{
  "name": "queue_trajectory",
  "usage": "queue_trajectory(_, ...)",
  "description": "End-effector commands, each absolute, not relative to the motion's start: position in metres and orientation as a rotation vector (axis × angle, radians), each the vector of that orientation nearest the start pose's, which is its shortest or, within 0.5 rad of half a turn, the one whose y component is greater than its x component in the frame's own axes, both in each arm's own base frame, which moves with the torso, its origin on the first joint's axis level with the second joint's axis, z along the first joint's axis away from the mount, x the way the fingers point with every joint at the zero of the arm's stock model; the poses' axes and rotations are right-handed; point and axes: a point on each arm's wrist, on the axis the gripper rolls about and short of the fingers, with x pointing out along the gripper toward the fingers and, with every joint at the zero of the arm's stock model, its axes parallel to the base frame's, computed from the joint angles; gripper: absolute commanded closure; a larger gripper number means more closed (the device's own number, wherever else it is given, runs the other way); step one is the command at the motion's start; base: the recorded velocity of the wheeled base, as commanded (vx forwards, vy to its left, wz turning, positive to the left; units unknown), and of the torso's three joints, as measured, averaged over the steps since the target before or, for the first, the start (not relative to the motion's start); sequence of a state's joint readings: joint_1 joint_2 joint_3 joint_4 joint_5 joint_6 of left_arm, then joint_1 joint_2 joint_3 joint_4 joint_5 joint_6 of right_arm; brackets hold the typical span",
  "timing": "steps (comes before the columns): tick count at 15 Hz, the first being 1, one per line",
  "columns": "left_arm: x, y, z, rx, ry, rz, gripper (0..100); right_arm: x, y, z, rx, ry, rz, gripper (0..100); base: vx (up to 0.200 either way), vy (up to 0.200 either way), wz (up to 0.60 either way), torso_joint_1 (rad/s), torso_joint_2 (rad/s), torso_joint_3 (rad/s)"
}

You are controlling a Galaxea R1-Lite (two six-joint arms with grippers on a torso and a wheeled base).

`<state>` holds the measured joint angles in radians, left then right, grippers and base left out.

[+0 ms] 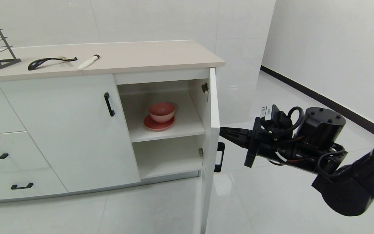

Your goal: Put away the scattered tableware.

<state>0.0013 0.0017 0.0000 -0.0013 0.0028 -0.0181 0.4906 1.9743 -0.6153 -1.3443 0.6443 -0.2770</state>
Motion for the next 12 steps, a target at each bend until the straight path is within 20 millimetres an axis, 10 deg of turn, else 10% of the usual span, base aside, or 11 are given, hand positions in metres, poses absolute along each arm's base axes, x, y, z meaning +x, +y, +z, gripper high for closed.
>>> queue_trajectory(1,-0.023,0.0,0.076,-0.018,0.001,0.005,0,0.286,0.175,0.113,-0.244,-0.136,1.148,100,0.0,0.0,0.0,0.0,0.0,0.0)
queue_trajectory(12,-0.023,0.0,0.076,-0.018,0.001,0.005,0,0.319,0.194,0.093,-0.245,-0.141,1.148,100,0.0,0.036,0.0,0.001,0.0,0.0)
